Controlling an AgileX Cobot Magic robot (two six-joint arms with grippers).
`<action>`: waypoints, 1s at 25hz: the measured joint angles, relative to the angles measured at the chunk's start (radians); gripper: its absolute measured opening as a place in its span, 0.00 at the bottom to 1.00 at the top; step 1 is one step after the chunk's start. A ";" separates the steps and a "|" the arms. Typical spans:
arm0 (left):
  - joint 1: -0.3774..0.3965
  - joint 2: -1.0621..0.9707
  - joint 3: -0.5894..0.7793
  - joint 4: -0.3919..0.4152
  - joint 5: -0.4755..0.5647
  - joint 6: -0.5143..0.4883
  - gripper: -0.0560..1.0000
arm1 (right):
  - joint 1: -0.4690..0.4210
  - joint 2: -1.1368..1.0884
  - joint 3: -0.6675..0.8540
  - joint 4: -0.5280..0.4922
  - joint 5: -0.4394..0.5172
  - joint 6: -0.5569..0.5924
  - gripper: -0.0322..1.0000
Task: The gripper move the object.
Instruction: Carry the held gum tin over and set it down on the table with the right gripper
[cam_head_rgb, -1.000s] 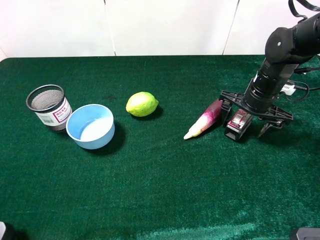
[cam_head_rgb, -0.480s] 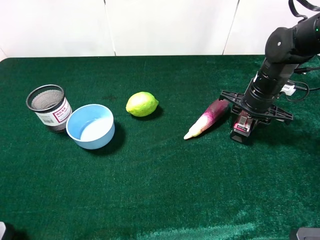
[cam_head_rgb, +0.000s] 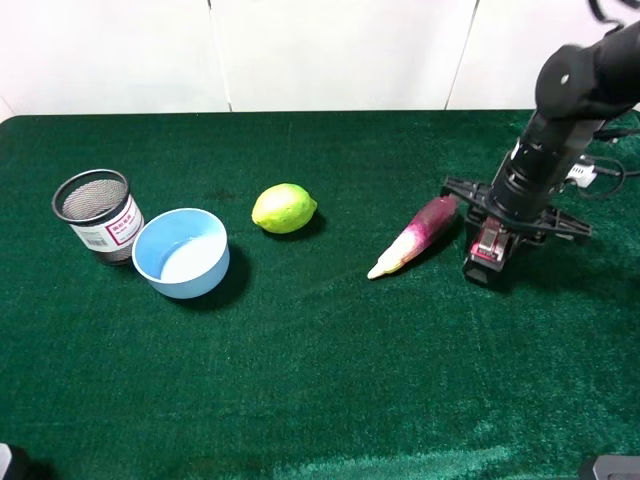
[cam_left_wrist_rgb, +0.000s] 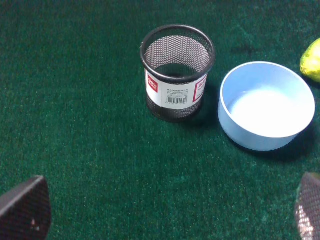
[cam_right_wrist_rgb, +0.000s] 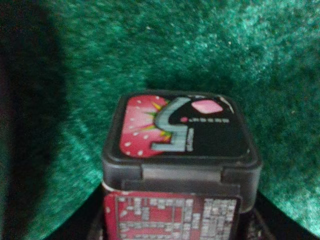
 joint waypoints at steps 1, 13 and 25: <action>0.000 0.000 0.000 0.000 0.000 0.000 0.99 | 0.000 -0.013 -0.004 0.000 0.007 0.000 0.36; 0.000 0.000 0.000 0.000 0.000 0.000 0.99 | 0.000 -0.104 -0.182 -0.018 0.266 -0.036 0.36; 0.000 0.000 0.000 0.000 0.000 0.000 0.99 | 0.009 -0.108 -0.354 -0.010 0.389 -0.106 0.36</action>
